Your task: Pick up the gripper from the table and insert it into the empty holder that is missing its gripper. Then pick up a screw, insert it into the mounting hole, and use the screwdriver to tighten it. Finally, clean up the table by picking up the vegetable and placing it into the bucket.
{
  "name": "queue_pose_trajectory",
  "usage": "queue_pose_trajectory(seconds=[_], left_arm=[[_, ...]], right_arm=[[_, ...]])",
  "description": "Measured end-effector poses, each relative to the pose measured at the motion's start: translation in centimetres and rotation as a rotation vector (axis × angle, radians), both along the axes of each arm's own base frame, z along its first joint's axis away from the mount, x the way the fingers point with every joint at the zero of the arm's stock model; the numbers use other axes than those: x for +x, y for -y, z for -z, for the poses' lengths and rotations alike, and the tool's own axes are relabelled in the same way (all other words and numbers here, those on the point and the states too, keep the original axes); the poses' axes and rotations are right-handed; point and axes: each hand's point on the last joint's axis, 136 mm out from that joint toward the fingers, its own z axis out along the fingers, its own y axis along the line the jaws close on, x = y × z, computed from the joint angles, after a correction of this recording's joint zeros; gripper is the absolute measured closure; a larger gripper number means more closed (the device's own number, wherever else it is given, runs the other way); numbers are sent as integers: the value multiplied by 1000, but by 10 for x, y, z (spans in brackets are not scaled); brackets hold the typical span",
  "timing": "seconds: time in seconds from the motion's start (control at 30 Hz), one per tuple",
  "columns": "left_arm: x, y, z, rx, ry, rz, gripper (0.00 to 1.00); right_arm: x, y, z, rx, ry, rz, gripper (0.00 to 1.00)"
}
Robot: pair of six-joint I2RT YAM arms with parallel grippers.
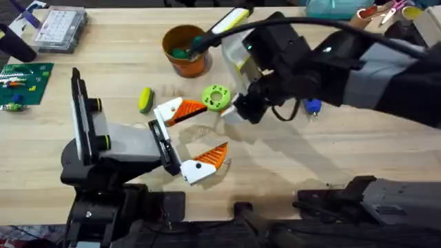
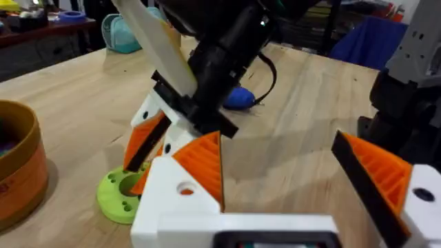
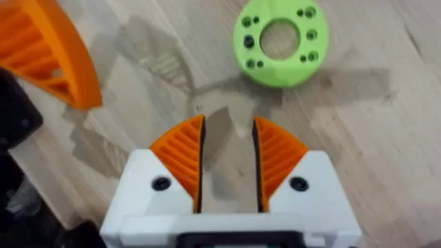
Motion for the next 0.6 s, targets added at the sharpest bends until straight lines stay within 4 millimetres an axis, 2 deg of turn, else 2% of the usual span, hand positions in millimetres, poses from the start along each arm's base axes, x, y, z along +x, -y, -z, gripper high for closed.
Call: queue_pose_trajectory(seconds=[0.2,0.6], left_arm=[[0,0,2,0,-15,1,15],[-1,0,2,0,-16,4,14]], right_arm=[[12,-11,5,4,46,0,606],[31,-24,40,-13,47,7,606]])
